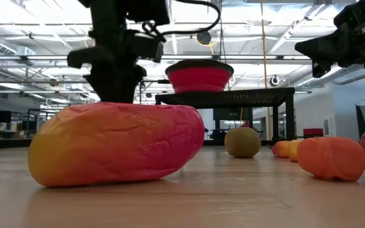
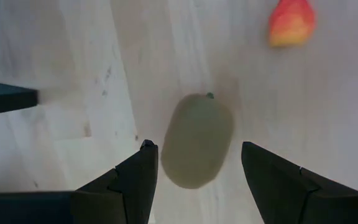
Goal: Pick & Place Fruit
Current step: Put the kiwi into the red strainer bowl
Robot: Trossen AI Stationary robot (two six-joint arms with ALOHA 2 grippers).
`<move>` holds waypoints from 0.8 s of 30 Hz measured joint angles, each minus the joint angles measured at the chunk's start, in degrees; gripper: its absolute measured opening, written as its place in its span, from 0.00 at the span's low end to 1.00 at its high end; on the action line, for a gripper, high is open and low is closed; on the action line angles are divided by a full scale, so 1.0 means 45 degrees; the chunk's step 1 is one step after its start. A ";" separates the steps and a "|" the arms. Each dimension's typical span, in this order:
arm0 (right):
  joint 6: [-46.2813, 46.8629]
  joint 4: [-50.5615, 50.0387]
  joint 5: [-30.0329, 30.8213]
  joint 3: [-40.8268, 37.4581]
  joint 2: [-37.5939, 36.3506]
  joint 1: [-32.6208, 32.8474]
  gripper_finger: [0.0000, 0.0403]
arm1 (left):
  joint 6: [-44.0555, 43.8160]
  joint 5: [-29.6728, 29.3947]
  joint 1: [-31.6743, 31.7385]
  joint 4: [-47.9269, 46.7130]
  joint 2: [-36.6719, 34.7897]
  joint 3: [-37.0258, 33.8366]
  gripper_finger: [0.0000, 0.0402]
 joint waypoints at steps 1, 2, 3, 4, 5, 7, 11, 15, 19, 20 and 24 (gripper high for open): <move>0.0000 0.0000 0.0000 -0.0001 0.0000 -0.0001 0.00 | 0.0052 -0.0187 0.0000 0.0237 0.0000 -0.0160 0.58; 0.0000 0.0005 0.0000 0.0000 0.0004 -0.0001 0.00 | 0.0113 -0.0279 0.0020 0.0444 0.0000 -0.0308 0.58; 0.0000 0.0005 0.0001 0.0003 0.0002 0.0001 0.00 | 0.0192 -0.0283 0.0043 0.0636 0.0000 -0.0434 0.58; 0.0000 0.0000 0.0001 0.0001 0.0001 0.0001 0.00 | 0.0329 -0.0260 0.0074 0.0785 0.0000 -0.0527 0.58; 0.0000 0.0005 0.0004 0.0003 0.0001 -0.0001 0.00 | 0.0474 -0.0160 0.0087 0.0938 0.0000 -0.0617 0.58; 0.0000 0.0004 0.0001 0.0000 0.0000 0.0000 0.00 | 0.0705 -0.0123 0.0087 0.1255 0.0000 -0.0799 0.58; 0.0000 0.0000 0.0000 0.0003 0.0000 0.0000 0.00 | 0.1076 -0.0096 0.0087 0.1350 0.0000 -0.0900 0.58; 0.0000 0.0000 0.0001 0.0001 0.0003 0.0002 0.00 | 0.1738 0.0857 0.0142 0.1348 0.0000 -0.0904 0.58; 0.0000 0.0000 0.0005 0.0004 0.0000 0.0004 0.00 | 0.2115 0.1168 0.0304 0.1447 0.0000 -0.0909 0.58; 0.0000 0.0005 0.0002 0.0004 0.0003 0.0002 0.00 | 0.2127 0.1083 0.0375 0.1558 0.0000 -0.0909 0.58; 0.0000 0.0005 0.0000 0.0002 0.0002 0.0004 0.00 | 0.2226 0.1145 0.0640 0.1857 0.0000 -0.0909 0.58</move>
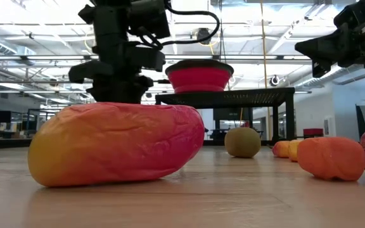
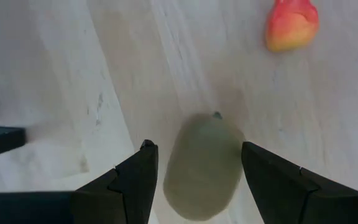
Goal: Pick & Place Fruit
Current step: Put the kiwi into the red strainer bowl
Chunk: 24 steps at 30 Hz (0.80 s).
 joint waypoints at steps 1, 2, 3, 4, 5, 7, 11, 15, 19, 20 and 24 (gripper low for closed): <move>0.0000 -0.0005 0.0000 -0.0001 -0.0001 -0.0002 0.00 | 0.0123 0.0127 0.0059 -0.0001 0.0000 0.0000 0.58; 0.0000 0.0000 0.0000 -0.0003 -0.0002 0.0000 0.00 | 0.0187 0.0153 0.0089 -0.0020 0.0000 0.0000 0.58; 0.0000 -0.0005 0.0000 0.0002 0.0002 -0.0005 0.00 | 0.0191 0.0159 0.0117 -0.0041 0.0000 0.0000 0.58; 0.0000 0.0000 0.0000 -0.0003 0.0002 0.0000 0.00 | 0.0151 0.0164 0.0136 -0.0048 0.0000 0.0000 0.58; 0.0000 0.0000 0.0004 -0.0002 -0.0002 0.0000 0.00 | 0.0088 0.0165 0.0134 -0.0045 0.0000 0.0000 0.58; 0.0000 -0.0002 0.0000 -0.0001 -0.0002 0.0000 0.00 | -0.0075 0.0167 0.0124 -0.0051 0.0000 0.0000 0.58; 0.0000 0.0000 0.0000 -0.0003 -0.0002 -0.0004 0.00 | -0.0222 0.0157 -0.0109 -0.0111 0.0000 0.0000 0.58; 0.0000 0.0000 0.0005 0.0000 -0.0002 0.0000 0.00 | -0.0190 0.0108 -0.0253 -0.0372 0.0000 0.0000 0.58; 0.0000 -0.0003 0.0003 0.0000 -0.0002 -0.0002 0.00 | -0.0021 0.0063 -0.0227 -0.0384 0.0000 0.0000 0.58; 0.0000 -0.0005 0.0005 0.0000 0.0001 -0.0003 0.00 | 0.0065 0.0066 -0.0232 -0.0384 0.0000 0.0000 0.58; 0.0000 -0.0005 0.0005 0.0001 -0.0001 -0.0001 0.00 | -0.0101 0.0070 -0.0241 -0.0384 0.0000 0.0000 0.58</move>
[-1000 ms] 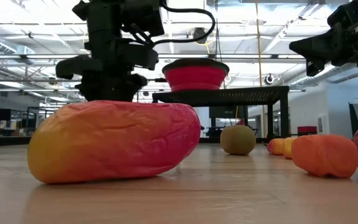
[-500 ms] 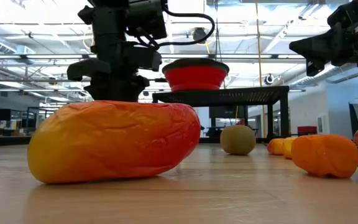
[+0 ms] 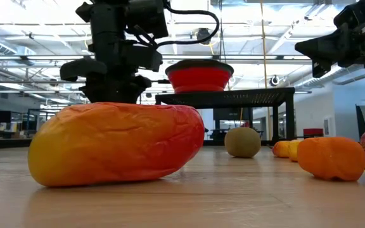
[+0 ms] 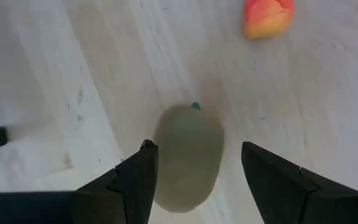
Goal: Pick & Place Fruit
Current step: Put the kiwi into the red strainer bowl
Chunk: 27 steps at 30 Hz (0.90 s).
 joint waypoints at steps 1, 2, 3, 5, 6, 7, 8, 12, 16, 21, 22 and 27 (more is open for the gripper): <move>0.0000 0.0004 0.0000 0.0000 -0.0001 0.0001 0.00 | -0.0194 0.0001 0.0000 0.0000 0.0000 0.0000 0.58; 0.0000 0.0005 -0.0002 0.0001 -0.0001 -0.0001 0.00 | -0.0416 0.0000 0.0005 0.0000 0.0000 0.0000 0.58; 0.0000 0.0000 0.0000 -0.0002 0.0002 -0.0002 0.00 | -0.0658 -0.0005 0.0005 0.0000 0.0000 0.0000 0.58; 0.0000 0.0005 -0.0001 -0.0002 0.0003 -0.0001 0.00 | -0.0950 0.0000 0.0010 -0.0001 0.0000 0.0000 0.58; 0.0000 0.0003 -0.0001 -0.0003 -0.0001 -0.0001 0.00 | -0.1024 0.0008 0.0010 0.0000 0.0003 0.0000 0.58; 0.0000 0.0000 -0.0005 0.0000 -0.0001 0.0000 0.00 | -0.1112 0.0065 0.0010 -0.0005 0.0000 0.0000 0.58; 0.0000 0.0004 0.0000 0.0000 -0.0001 0.0000 0.00 | -0.1181 0.0141 0.0010 -0.0015 0.0001 0.0000 0.58; 0.0000 0.0005 0.0000 0.0001 -0.0001 -0.0001 0.00 | -0.1227 0.0337 0.0010 -0.0124 0.0005 0.0000 0.58; 0.0000 0.0000 -0.0003 -0.0002 0.0002 -0.0002 0.00 | -0.1172 0.0340 0.0010 -0.0210 0.0005 0.0000 0.58; 0.0000 0.0000 0.0000 -0.0004 -0.0001 -0.0002 0.00 | -0.1132 0.0489 0.0036 -0.0272 0.0005 0.0000 0.58; 0.0000 0.0002 0.0000 -0.0001 -0.0001 -0.0001 0.00 | -0.1097 0.0580 0.0034 -0.0270 0.0005 0.0000 0.58; 0.0000 0.0004 -0.0005 0.0001 0.0003 -0.0004 0.00 | -0.1091 0.0680 0.0034 -0.0267 0.0005 0.0000 0.67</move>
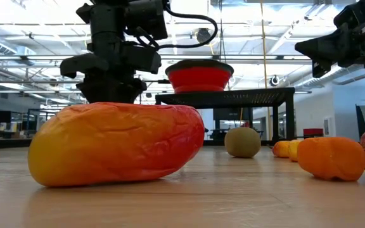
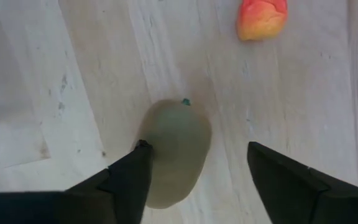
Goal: Pick & Place Fruit
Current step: Put the kiwi into the red strainer bowl
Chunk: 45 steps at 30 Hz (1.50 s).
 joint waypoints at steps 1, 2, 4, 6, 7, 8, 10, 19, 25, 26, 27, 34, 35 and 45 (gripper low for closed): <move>0.0000 -0.0004 0.0005 -0.0005 0.0001 0.0000 0.00 | 0.0000 0.0000 0.0000 0.0000 0.0000 0.0000 0.70; 0.0000 0.0001 0.0003 -0.0001 -0.0004 0.0000 0.00 | 0.0005 0.0000 0.0000 0.0000 0.0000 0.0000 0.74; 0.0000 0.0001 0.0005 -0.0001 0.0000 0.0004 0.00 | 0.0049 0.0005 0.0000 0.0002 0.0005 0.0000 0.81; 0.0000 0.0001 0.0000 0.0000 -0.0004 0.0005 0.00 | -0.0029 -0.0029 0.0000 0.0000 0.0005 0.0000 0.88; 0.0000 0.0001 0.0005 -0.0005 -0.0004 0.0000 0.00 | -0.0118 -0.0118 0.0000 0.0000 0.0005 0.0000 0.91; 0.0000 -0.0004 0.0000 0.0000 -0.0003 0.0005 0.00 | -0.0144 -0.0238 0.0000 0.0002 0.0005 0.0000 0.93; 0.0000 -0.0001 0.0005 0.0000 -0.0001 0.0003 0.00 | -0.0069 -0.0471 0.0000 0.0008 0.0005 0.0000 0.97; 0.0000 0.0001 0.0003 -0.0005 0.0001 0.0003 0.00 | 0.1403 -0.0570 0.0000 0.0410 0.0010 -0.0418 0.96; 0.0000 -0.0004 0.0005 -0.0002 -0.0001 0.0002 0.00 | 0.1671 -0.0923 0.0103 0.1274 0.0010 -0.1042 0.96; 0.0000 0.0000 0.0005 -0.0001 -0.0004 0.0005 0.00 | 0.1694 -0.0927 0.0121 0.1415 0.0010 -0.1134 0.96; 0.0000 0.0001 0.0003 -0.0003 -0.0004 0.0005 0.00 | 0.1766 -0.1012 0.0145 0.1498 0.0010 -0.1207 0.95; 0.0000 0.0001 0.0005 0.0000 -0.0002 0.0004 0.00 | 0.2308 -0.1222 0.0146 0.1712 0.0198 -0.1253 0.85; 0.0000 -0.0006 0.0003 0.0000 0.0000 0.0004 0.00 | 0.2430 -0.1208 0.0146 0.1712 0.0300 -0.1253 0.83; 0.0000 -0.0006 0.0005 -0.0002 -0.0002 0.0005 0.00 | 0.2561 -0.0951 0.0108 0.1659 0.0816 -0.1205 0.60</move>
